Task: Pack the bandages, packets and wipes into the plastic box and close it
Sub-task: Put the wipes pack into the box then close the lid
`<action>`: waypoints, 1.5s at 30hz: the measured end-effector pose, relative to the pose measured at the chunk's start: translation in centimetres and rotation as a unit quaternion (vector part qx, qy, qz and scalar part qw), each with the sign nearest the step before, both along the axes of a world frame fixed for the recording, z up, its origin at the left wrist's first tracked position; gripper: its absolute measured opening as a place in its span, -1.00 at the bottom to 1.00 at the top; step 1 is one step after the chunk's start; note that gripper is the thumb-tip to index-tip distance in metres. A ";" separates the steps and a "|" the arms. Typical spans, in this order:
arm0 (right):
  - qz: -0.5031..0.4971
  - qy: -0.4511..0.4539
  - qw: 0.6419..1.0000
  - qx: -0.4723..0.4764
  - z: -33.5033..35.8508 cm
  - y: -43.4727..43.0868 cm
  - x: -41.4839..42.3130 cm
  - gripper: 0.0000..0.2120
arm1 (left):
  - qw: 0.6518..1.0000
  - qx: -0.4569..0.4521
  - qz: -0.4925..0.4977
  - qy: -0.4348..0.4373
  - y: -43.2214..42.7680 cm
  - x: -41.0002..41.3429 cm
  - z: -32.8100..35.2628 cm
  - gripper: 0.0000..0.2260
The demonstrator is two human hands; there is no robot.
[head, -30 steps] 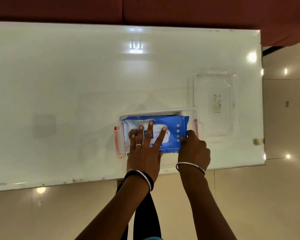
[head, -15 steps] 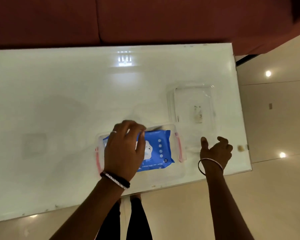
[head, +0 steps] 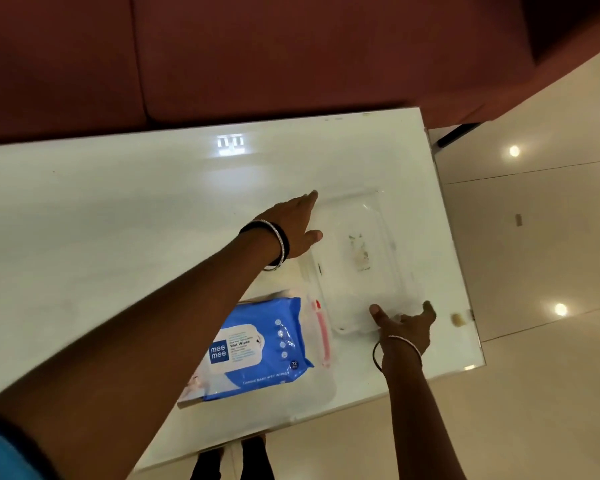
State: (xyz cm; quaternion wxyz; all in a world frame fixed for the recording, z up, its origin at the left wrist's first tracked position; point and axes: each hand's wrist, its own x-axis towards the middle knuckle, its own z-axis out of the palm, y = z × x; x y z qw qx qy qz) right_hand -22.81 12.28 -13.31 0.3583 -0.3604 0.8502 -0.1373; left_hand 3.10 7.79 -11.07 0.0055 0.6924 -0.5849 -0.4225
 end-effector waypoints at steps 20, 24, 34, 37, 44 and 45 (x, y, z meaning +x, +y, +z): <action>0.206 0.047 0.895 -0.392 7.8 2.4 2.7 -0.77 | 0.691 -0.029 0.519 0.502 6.5 4.7 6.1 -0.71; 0.212 0.051 0.875 -0.433 8.3 4.3 3.8 -0.83 | 0.596 -0.073 0.589 0.541 11.4 5.6 7.2 -0.80; 0.287 -0.083 0.919 -0.257 8.5 9.8 4.4 -0.36 | 0.658 -0.160 0.589 0.441 23.7 4.0 8.2 -0.40; 0.428 -0.003 0.877 -0.218 9.1 10.8 2.9 -0.22 | 0.775 -0.160 0.539 0.288 26.4 3.0 8.2 -0.37; 0.406 -0.127 0.903 -0.057 9.7 12.7 1.5 -0.10 | 0.856 -0.171 0.480 0.092 28.9 0.9 7.8 -0.40; 0.393 -0.137 0.908 -0.052 9.7 13.1 1.6 -0.13 | 0.858 -0.172 0.477 0.085 28.9 0.9 7.7 -0.42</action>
